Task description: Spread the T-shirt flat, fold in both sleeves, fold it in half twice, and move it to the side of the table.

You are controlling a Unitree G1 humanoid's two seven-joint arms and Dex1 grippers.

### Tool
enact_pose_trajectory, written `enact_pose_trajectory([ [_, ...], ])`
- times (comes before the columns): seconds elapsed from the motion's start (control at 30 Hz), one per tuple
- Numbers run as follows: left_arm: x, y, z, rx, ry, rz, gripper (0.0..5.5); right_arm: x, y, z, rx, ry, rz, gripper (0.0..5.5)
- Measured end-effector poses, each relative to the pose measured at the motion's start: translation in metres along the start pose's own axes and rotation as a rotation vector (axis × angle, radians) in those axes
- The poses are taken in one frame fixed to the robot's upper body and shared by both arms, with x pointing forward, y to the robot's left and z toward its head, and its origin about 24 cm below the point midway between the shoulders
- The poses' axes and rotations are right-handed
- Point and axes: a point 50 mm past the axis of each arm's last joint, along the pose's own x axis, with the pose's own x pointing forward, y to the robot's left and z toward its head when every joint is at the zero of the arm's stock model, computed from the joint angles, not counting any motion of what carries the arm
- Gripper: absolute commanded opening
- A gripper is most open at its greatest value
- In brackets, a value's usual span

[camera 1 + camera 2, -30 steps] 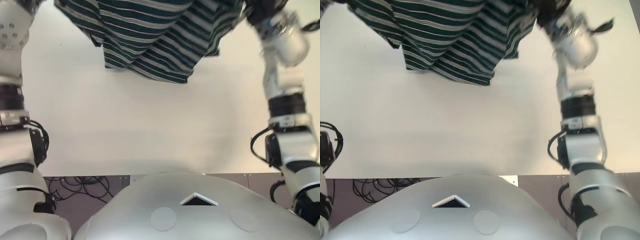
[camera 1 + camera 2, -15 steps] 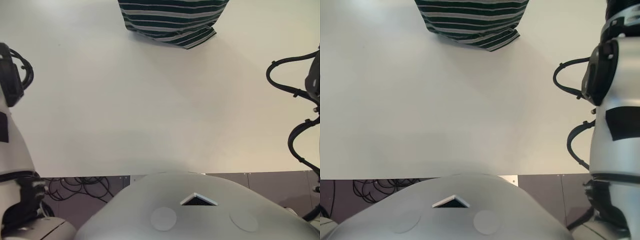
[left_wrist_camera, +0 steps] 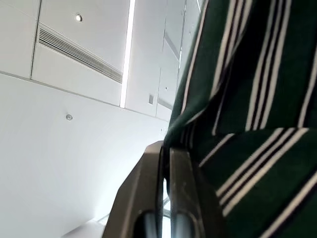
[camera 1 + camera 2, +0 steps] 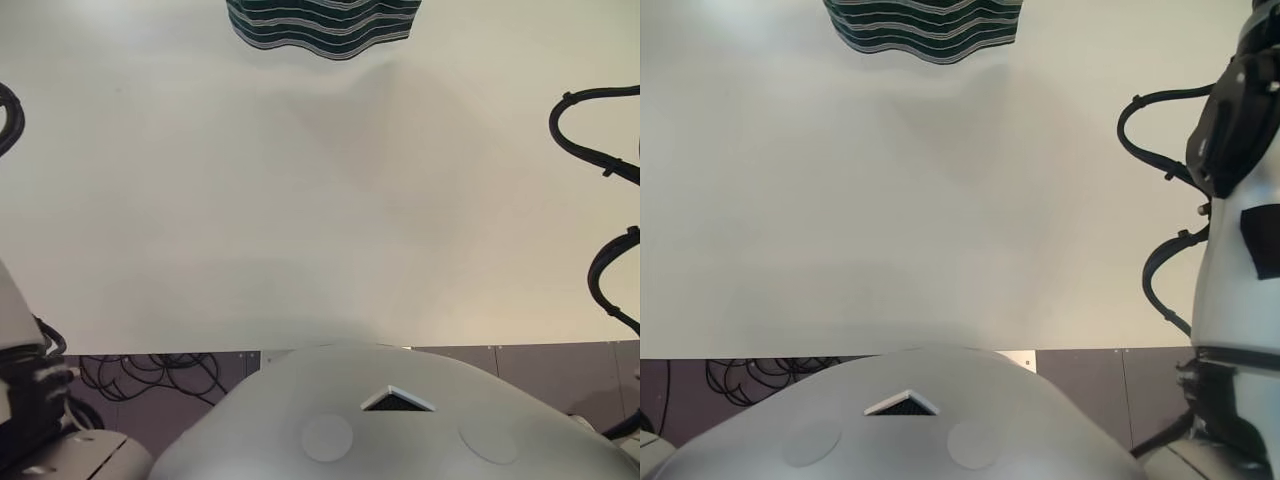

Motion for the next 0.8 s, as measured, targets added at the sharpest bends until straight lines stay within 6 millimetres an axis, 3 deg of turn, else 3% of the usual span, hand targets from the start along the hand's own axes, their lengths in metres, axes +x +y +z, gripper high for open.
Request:
enact_pose_trajectory([
  [0.13,-0.021,-0.027,0.002,-0.080,-0.112,-0.135,0.00,-0.018,0.003,-0.002,-0.016,-0.034,0.144,0.04],
  [0.3,-0.061,-0.067,0.011,-0.296,-0.256,-0.332,0.00,-0.067,0.036,-0.038,0.055,0.025,0.353,0.04],
  [0.4,-0.088,-0.076,0.020,-0.512,-0.334,-0.424,0.00,-0.098,0.059,-0.044,0.180,-0.021,0.442,0.04],
  [0.5,-0.121,-0.071,0.029,-0.753,-0.409,-0.531,0.00,-0.139,0.077,-0.036,0.330,-0.082,0.547,0.04],
  [0.63,-0.161,-0.078,0.061,-0.961,-0.522,-0.755,0.00,-0.188,0.105,-0.032,0.512,-0.071,0.691,0.04],
  [0.73,-0.211,-0.118,0.105,-1.048,-0.518,-1.130,0.00,-0.233,0.145,-0.044,0.601,0.178,0.884,0.04],
  [0.8,-0.237,-0.146,0.122,-1.039,-0.470,-1.312,0.00,-0.255,0.171,-0.058,0.599,0.345,0.990,0.04],
])
